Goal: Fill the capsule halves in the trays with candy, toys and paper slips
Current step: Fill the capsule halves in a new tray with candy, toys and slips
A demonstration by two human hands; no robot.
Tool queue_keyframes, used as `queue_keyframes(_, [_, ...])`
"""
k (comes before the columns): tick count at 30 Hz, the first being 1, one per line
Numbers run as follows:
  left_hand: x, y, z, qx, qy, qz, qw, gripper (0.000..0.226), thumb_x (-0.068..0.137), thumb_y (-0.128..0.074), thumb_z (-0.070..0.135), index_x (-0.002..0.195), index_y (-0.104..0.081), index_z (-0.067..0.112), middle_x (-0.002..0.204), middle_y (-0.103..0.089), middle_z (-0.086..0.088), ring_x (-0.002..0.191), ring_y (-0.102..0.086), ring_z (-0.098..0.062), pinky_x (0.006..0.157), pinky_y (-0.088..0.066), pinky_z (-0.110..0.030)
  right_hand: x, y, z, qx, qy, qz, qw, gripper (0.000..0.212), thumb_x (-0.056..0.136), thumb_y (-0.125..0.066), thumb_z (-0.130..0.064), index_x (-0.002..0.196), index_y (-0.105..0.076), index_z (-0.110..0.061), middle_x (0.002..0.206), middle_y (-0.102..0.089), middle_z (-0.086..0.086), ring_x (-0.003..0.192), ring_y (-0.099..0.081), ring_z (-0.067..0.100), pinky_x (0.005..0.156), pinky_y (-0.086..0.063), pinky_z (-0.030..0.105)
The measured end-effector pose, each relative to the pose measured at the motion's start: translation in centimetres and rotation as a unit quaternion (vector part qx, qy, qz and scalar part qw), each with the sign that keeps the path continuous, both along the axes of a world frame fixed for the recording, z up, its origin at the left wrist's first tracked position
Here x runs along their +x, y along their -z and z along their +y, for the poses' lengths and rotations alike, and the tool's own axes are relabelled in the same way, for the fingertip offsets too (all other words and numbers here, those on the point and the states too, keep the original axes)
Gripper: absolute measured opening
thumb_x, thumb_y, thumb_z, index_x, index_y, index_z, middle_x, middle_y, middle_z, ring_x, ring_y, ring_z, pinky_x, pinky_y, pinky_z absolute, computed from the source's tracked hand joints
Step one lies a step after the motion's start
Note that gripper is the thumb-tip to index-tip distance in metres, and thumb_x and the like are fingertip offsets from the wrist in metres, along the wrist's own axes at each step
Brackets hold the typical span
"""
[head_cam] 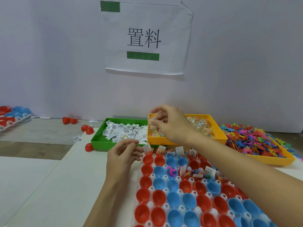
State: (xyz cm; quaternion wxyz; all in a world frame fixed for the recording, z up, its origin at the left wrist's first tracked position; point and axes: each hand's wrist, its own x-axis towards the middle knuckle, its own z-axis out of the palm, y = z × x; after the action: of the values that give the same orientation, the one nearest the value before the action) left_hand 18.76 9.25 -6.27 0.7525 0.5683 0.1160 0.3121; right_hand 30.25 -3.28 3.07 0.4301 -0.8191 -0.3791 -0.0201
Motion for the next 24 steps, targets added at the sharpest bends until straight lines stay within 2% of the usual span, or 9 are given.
queue_keyframes(2, [-0.1,-0.2,-0.1,-0.03,0.008,-0.023,0.999,0.013,0.088,-0.065,0.018,0.08,-0.075,0.012,0.075,-0.069,-0.017,0.065,-0.063,-0.022,0.057,-0.054,-0.024,-1.0,-0.3,0.4,0.016,-0.038,0.039,0.998,0.015,0.091,-0.07,-0.012,0.106,-0.066,-0.014,0.082,-0.072,0.002,0.067,-0.069,0.013,0.07,-0.057,0.027])
queue_keyframes(4, [-0.2,-0.4,-0.1,-0.061,0.025,-0.04,0.997,0.021,0.085,-0.066,0.031,0.086,-0.075,0.013,0.08,-0.07,-0.018,0.066,-0.066,-0.024,0.058,-0.056,-0.025,-1.7,-0.4,0.7,0.004,-0.077,0.05,0.996,0.01,0.09,-0.071,-0.011,0.1,-0.07,-0.013,0.077,-0.073,-0.001,0.06,-0.067,0.008,0.065,-0.056,0.022])
queue_keyframes(6, [-0.3,-0.5,-0.1,-0.097,0.046,-0.057,0.993,0.027,0.085,-0.065,0.034,0.092,-0.074,0.01,0.082,-0.069,-0.02,0.065,-0.068,-0.025,0.058,-0.057,-0.027,-2.3,-0.2,0.8,-0.02,-0.11,0.055,0.992,0.008,0.09,-0.071,-0.009,0.096,-0.074,-0.013,0.079,-0.075,0.003,0.06,-0.066,0.008,0.067,-0.058,0.025])
queue_keyframes(8, [-0.4,-0.6,-0.1,-0.113,0.065,-0.073,0.989,0.022,0.082,-0.068,0.025,0.095,-0.074,0.008,0.081,-0.069,-0.02,0.061,-0.068,-0.025,0.057,-0.057,-0.028,-2.7,0.0,0.8,-0.052,-0.123,0.051,0.99,0.009,0.089,-0.071,-0.008,0.094,-0.075,-0.015,0.082,-0.076,0.006,0.065,-0.069,0.016,0.073,-0.06,0.035])
queue_keyframes(10, [-0.5,-0.7,-0.2,-0.107,0.071,-0.077,0.989,0.018,0.078,-0.071,0.015,0.095,-0.074,0.01,0.078,-0.07,-0.019,0.059,-0.068,-0.023,0.057,-0.057,-0.028,-3.0,0.2,0.7,-0.076,-0.118,0.038,0.989,0.011,0.089,-0.071,-0.008,0.095,-0.073,-0.018,0.078,-0.075,0.004,0.068,-0.07,0.018,0.074,-0.06,0.039])
queue_keyframes(17, [-0.7,-0.9,-0.1,-0.111,0.068,-0.079,0.988,0.016,0.075,-0.071,0.004,0.087,-0.076,0.014,0.074,-0.072,-0.02,0.062,-0.071,-0.021,0.058,-0.058,-0.024,-3.3,0.3,0.6,-0.085,-0.066,0.013,0.994,0.005,0.094,-0.067,-0.026,0.097,-0.067,-0.022,0.072,-0.071,-0.003,0.062,-0.069,0.006,0.062,-0.052,0.021])
queue_keyframes(20, [-0.7,-1.0,0.0,-0.125,0.064,-0.073,0.987,0.015,0.074,-0.072,0.005,0.084,-0.077,0.014,0.075,-0.072,-0.02,0.061,-0.071,-0.02,0.056,-0.057,-0.021,-3.5,0.3,0.6,-0.083,-0.069,0.027,0.994,0.015,0.095,-0.065,-0.033,0.091,-0.07,-0.02,0.067,-0.072,0.0,0.055,-0.069,0.008,0.063,-0.055,0.024])
queue_keyframes(24, [-0.7,-1.1,-0.1,-0.129,0.062,-0.067,0.987,0.013,0.071,-0.07,0.002,0.076,-0.077,0.012,0.071,-0.072,-0.019,0.058,-0.07,-0.019,0.054,-0.056,-0.02,-3.7,0.3,0.3,-0.07,-0.067,0.068,0.993,0.022,0.095,-0.065,-0.038,0.086,-0.073,-0.019,0.066,-0.074,0.003,0.058,-0.072,0.012,0.067,-0.06,0.032])
